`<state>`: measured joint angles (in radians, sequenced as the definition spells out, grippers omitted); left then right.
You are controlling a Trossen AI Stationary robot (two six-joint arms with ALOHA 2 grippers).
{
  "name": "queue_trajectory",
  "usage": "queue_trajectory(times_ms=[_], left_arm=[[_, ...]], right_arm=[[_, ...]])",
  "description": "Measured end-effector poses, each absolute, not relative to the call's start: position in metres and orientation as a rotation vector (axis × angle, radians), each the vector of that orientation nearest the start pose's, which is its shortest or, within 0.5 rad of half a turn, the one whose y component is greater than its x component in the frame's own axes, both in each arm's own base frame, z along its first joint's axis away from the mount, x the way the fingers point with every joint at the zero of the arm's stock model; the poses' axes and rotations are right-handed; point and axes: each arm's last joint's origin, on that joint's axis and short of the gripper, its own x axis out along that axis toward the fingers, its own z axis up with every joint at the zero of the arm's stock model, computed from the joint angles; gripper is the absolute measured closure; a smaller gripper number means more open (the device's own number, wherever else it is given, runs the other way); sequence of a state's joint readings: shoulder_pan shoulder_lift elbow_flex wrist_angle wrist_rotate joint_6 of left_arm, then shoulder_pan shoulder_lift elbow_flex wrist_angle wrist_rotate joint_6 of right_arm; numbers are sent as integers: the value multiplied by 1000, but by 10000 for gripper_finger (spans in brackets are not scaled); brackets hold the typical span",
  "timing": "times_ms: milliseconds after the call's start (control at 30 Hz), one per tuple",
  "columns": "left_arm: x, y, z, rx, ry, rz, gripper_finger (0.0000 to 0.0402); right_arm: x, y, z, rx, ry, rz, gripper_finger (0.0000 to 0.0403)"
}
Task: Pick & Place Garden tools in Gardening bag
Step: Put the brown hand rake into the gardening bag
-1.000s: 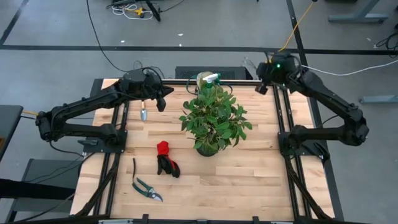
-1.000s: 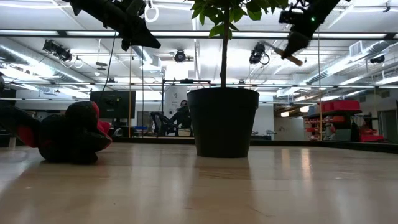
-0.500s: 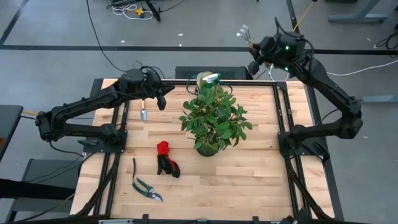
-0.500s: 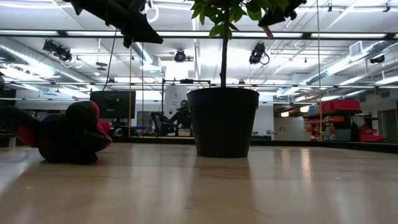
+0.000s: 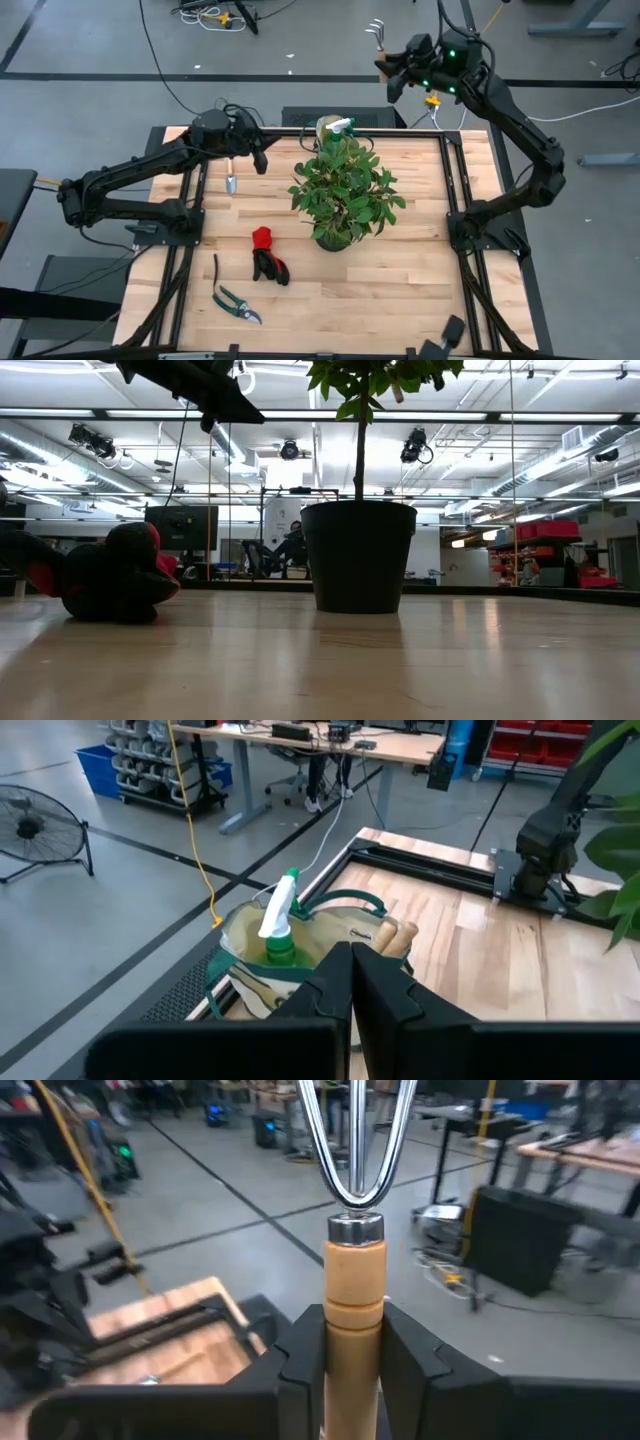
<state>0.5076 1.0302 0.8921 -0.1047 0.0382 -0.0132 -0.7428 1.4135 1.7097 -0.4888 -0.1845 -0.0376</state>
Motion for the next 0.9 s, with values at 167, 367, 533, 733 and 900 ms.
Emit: queue_trajectory(times_ms=[167,367,533,733,900], left_arm=[[201,111,334,-72,211,474,390],[201,111,337,-19,192,486,390],[201,112,339,30,188,504,390],[202,113,349,246,139,510,390],[203,113,356,385,99,516,390]], right_arm=[[230,-201,470,116,139,-485,335],[242,-211,462,154,129,-462,335],[249,-216,455,223,133,-439,335],[258,-221,452,302,84,-365,335],[264,-221,455,364,26,-305,335]])
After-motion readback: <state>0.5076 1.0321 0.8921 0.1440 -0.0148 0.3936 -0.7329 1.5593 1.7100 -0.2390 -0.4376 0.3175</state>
